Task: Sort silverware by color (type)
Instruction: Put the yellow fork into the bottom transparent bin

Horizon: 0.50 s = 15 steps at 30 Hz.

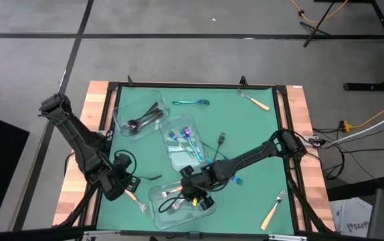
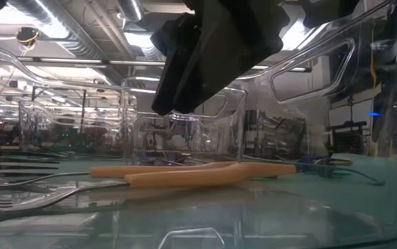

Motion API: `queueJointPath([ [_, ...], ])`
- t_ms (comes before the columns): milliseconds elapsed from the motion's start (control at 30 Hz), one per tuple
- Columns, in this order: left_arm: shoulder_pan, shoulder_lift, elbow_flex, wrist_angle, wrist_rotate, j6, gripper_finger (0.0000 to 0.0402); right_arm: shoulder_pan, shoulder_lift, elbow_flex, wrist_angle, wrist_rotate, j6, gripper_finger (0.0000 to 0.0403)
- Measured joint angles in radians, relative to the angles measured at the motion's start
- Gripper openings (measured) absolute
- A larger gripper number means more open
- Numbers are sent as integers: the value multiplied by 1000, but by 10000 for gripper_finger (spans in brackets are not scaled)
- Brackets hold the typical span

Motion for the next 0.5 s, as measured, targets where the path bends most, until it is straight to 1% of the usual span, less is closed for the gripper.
queueJointPath([
  [267,-37,15,0,5,18,-204,57,0,0,0,0,0,0,145],
  [367,-46,53,0,8,65,-251,57,0,0,0,0,0,0,145],
  [500,-51,120,0,40,124,-255,57,0,0,0,-1,0,0,145],
])
